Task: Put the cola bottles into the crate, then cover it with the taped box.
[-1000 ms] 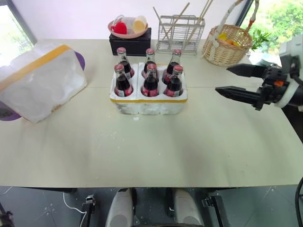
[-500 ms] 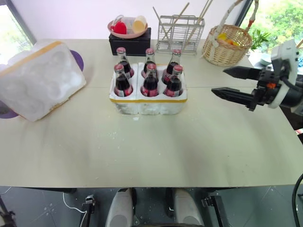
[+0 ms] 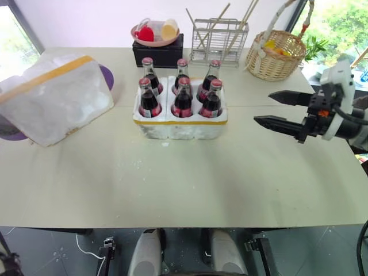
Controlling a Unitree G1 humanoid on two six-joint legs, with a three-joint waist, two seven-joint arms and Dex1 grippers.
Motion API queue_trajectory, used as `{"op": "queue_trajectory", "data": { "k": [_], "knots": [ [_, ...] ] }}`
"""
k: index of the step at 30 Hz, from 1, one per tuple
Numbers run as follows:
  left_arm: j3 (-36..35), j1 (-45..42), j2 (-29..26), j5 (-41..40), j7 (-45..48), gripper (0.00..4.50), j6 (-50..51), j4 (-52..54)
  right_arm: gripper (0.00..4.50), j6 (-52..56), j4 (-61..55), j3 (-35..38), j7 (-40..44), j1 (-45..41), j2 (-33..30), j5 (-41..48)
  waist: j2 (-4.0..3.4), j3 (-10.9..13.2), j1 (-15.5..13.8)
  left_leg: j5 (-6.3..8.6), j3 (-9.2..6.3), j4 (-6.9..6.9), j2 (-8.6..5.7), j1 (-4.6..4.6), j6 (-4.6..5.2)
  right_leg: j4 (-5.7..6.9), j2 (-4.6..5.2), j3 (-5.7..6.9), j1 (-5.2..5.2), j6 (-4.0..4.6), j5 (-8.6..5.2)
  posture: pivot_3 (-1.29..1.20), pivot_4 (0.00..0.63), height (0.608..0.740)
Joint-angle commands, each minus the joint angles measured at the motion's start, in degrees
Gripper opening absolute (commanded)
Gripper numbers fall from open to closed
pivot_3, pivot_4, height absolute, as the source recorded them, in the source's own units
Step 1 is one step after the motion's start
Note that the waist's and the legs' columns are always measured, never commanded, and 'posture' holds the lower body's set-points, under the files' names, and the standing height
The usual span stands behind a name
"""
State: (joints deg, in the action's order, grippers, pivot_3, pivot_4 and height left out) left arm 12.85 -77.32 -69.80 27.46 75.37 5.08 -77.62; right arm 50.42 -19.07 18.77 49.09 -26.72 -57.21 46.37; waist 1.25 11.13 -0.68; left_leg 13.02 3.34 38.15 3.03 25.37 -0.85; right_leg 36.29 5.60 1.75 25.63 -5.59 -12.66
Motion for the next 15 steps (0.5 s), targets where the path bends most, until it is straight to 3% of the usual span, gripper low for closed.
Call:
{"op": "queue_trajectory", "data": {
  "k": [1, 6, 11, 15],
  "knots": [
    [2.01, -1.88, -2.8, 2.89, -2.66, 4.5, -3.0, 0.77, 4.43, -0.31, -1.94, 2.99, -1.1, 0.51, -0.13, 0.94, 0.01, 0.0, 0.01, 0.0, -0.01, 0.0, 0.0, 0.0, 0.0, 0.0, -0.01, 0.01, 0.0, 0.0, 0.0, 0.0, 0.15, 0.74],
    [1.06, -2.56, -2.52, 2.55, -8.0, 4.5, -3.83, 0.31, 4.43, -0.56, -2.28, 2.91, -1.9, 0.93, 0.17, 1.11, 0.04, 0.02, 0.07, 0.0, -0.02, 0.0, 0.0, 0.0, 0.0, 0.0, -0.01, 0.01, 0.0, -0.01, 0.01, 0.0, 0.15, 0.74],
    [-0.62, -4.77, -1.88, 0.22, -2.99, 4.5, -0.62, 0.0, 4.43, -0.51, -2.51, 3.1, -2.58, 1.13, 0.28, 1.28, 0.06, 0.03, 0.02, 0.0, -0.02, 0.0, 0.0, 0.01, 0.0, 0.0, -0.01, 0.01, 0.0, -0.02, 0.0, 0.0, 0.15, 0.74],
    [1.04, -1.76, -2.4, 2.24, -6.0, 4.5, -2.09, -0.17, 4.43, -0.34, -2.37, 3.68, -2.68, 1.49, -0.08, 1.56, 0.05, 0.03, 0.06, 0.0, -0.02, 0.0, 0.0, 0.01, 0.0, 0.0, -0.01, 0.01, 0.0, -0.02, 0.0, 0.0, 0.15, 0.74]
  ]
}}
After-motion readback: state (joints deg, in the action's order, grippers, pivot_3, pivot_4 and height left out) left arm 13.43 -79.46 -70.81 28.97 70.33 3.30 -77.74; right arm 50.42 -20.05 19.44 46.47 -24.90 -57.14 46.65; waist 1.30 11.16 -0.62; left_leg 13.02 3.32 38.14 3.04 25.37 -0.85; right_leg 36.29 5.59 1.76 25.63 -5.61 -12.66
